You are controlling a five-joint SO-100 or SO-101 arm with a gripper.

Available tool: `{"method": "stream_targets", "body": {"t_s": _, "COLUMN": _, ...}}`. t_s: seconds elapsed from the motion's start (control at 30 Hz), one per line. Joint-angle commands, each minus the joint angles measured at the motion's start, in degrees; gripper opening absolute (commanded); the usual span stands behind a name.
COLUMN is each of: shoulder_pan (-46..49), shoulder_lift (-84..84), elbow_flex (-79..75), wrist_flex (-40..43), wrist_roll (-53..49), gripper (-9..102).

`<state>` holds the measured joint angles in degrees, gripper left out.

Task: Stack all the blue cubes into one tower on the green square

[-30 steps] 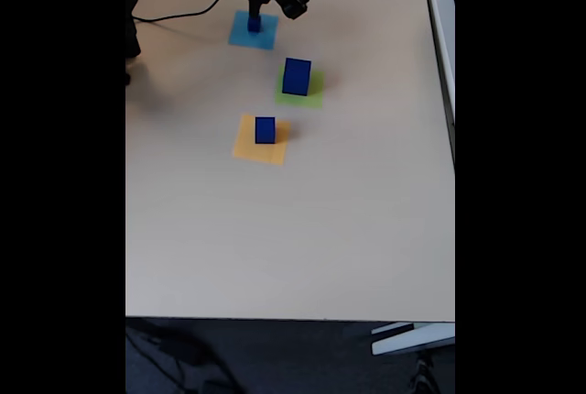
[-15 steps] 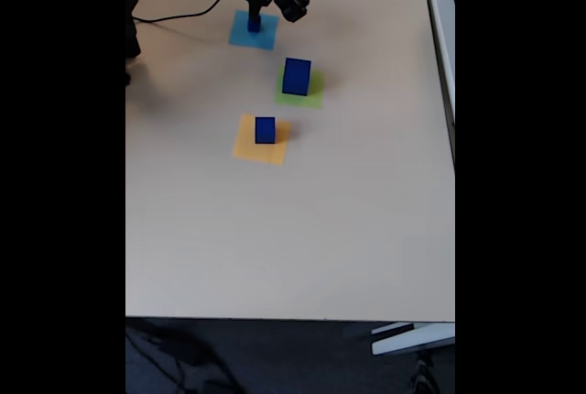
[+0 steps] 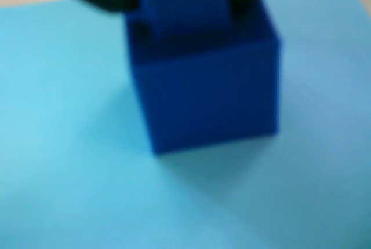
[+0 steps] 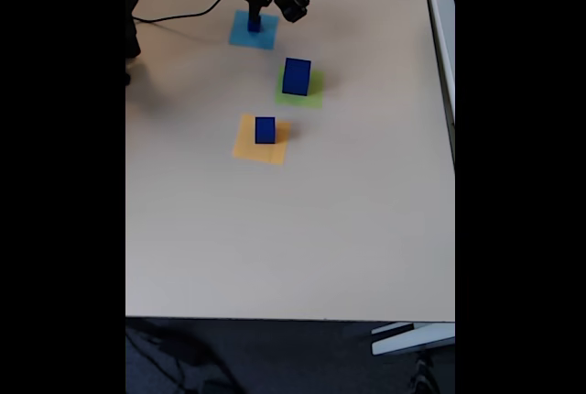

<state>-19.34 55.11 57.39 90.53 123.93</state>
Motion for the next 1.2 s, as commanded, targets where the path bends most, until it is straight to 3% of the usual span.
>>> {"method": "stream_targets", "body": {"t_s": 0.0, "shoulder_pan": -0.18, "shoulder_lift": 0.88, "elbow_flex": -0.44, "wrist_flex": -0.53, "wrist_roll": 0.18, "gripper": 8}}
{"method": "stream_targets", "body": {"t_s": 0.67, "shoulder_pan": -0.18, "shoulder_lift": 0.79, "elbow_flex": 0.26, "wrist_flex": -1.85, "wrist_roll": -0.7, "gripper": 20}}
{"method": "stream_targets", "body": {"t_s": 1.17, "shoulder_pan": -0.26, "shoulder_lift": 2.72, "elbow_flex": 1.85, "wrist_flex": -2.55, "wrist_roll": -1.14, "gripper": 22}}
